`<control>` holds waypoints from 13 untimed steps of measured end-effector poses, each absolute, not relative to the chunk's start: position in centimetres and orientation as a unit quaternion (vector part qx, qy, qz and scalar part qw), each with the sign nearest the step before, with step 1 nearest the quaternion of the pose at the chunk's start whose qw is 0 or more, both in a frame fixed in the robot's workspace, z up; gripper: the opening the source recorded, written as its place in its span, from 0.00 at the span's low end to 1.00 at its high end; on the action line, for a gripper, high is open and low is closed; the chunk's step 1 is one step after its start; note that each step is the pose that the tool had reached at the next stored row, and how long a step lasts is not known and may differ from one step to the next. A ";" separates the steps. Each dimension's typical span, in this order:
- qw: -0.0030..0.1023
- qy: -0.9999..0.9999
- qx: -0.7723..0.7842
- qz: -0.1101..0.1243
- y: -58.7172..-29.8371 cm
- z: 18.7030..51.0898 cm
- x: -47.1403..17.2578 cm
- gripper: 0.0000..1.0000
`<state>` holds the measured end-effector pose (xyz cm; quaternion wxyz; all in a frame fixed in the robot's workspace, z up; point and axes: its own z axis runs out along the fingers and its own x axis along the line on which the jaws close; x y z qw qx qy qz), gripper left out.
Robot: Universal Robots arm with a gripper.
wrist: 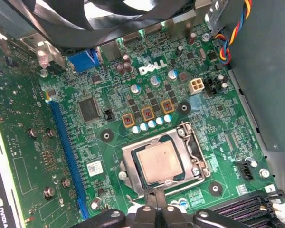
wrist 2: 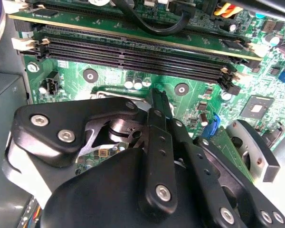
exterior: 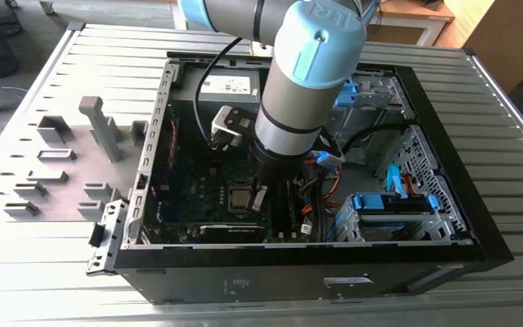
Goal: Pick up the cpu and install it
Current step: 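Install the first cpu locking lever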
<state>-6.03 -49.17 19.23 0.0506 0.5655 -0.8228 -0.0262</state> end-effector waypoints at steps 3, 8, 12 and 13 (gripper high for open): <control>0.047 -0.823 0.566 -0.032 -49.5 19.2 -6.0 0.11; 0.040 -0.822 0.566 -0.041 -50.2 19.2 -6.0 0.11; 0.040 -0.822 0.566 -0.041 -50.2 19.2 -6.0 0.11; 0.040 -0.822 0.566 -0.041 -50.2 19.2 -6.0 0.11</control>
